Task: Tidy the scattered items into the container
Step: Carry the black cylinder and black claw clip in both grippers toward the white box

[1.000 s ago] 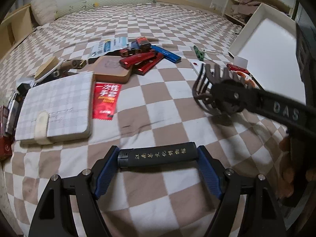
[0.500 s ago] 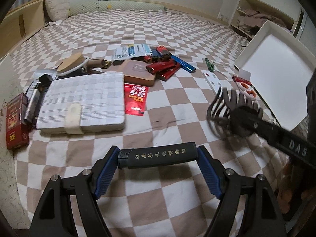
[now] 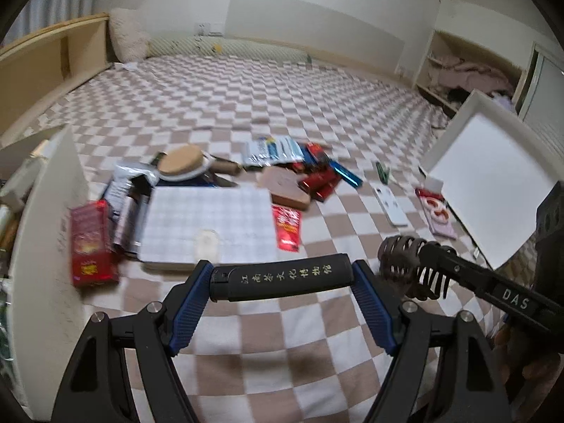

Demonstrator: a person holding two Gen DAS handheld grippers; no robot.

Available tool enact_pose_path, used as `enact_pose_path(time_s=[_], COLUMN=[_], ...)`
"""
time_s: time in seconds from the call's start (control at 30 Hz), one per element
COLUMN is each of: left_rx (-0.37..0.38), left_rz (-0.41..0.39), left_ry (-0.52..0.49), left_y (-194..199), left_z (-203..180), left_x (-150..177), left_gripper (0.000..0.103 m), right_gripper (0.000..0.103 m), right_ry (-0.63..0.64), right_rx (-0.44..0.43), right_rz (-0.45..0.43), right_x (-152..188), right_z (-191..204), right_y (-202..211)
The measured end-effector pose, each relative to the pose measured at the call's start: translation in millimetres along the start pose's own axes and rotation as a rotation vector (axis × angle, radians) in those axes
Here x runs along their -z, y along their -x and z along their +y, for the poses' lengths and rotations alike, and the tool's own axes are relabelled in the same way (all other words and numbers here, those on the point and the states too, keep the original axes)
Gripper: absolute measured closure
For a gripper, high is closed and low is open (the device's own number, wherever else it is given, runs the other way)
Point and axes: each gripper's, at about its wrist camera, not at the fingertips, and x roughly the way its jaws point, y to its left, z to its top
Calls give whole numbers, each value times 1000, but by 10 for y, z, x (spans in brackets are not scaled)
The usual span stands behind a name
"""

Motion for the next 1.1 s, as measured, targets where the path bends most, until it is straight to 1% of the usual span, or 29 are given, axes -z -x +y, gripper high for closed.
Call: enact_pose_path(time_s=[0.07, 0.13, 0.17, 0.3, 0.37, 0.5, 0.53, 0.57, 0.6, 0.63, 0.67, 0.7, 0.73, 0.9, 0.97, 1.0, 1.03, 1.07, 1.1], left_rx=[-6, -10, -13, -20, -19, -10, -8, -6, -4, -1, 2, 4, 5, 16, 17, 17, 18, 18, 17], left_rz=[-18, -31, -37, -54, -55, -47, -46, -44, -40, -38, -35, -32, -28, -15, -13, -12, -12, -12, -14], left_ry=[12, 23, 29, 43, 52, 70, 73, 75, 76, 76, 77, 76, 76, 73, 69, 68, 66, 64, 63], left_y=[101, 179, 220, 332, 362, 370, 368, 363, 360, 358, 352, 346, 338, 317, 320, 324, 331, 341, 347], left_z=[91, 161, 203, 321, 374, 444, 455, 464, 474, 482, 487, 491, 490, 486, 484, 488, 492, 497, 500], left_x=[-24, -31, -36, -18, 3, 42, 52, 61, 72, 81, 89, 94, 101, 115, 115, 115, 115, 114, 114], left_gripper=[24, 24, 24, 24, 24, 24, 24, 24, 24, 24, 24, 24, 24, 24, 24, 24, 24, 24, 24], right_gripper=[86, 94, 95, 96, 96, 94, 87, 77, 42, 10, 7, 7, 7, 8, 19, 27, 39, 41, 41], right_ry=[13, 19, 25, 44, 41, 82, 99, 104, 106, 103, 106, 110, 104, 31, 10, 9, 13, 26, 34], right_rx=[-6, -20, -23, 4, 23, 93, 110, 122, 141, 151, 142, 131, 125, 69, 69, 88, 104, 125, 126], right_rz=[1, 3, 9, 11, -6, -8, -3, 1, 7, 5, -3, 7, 35, 123, 156, 174, 181, 187, 186], right_x=[-1, 3, 5, 11, 17, 83, 120, 140, 179, 218, 245, 261, 273, 270, 267, 265, 270, 284, 292], right_z=[78, 121, 158, 221, 214, 211, 210, 207, 194, 180, 170, 166, 153, 141, 163, 174, 179, 179, 180], right_y=[-4, -13, -28, -29, 9, 74, 81, 85, 86, 93, 104, 93, 47, -249, -379, -462, -514, -574, -592])
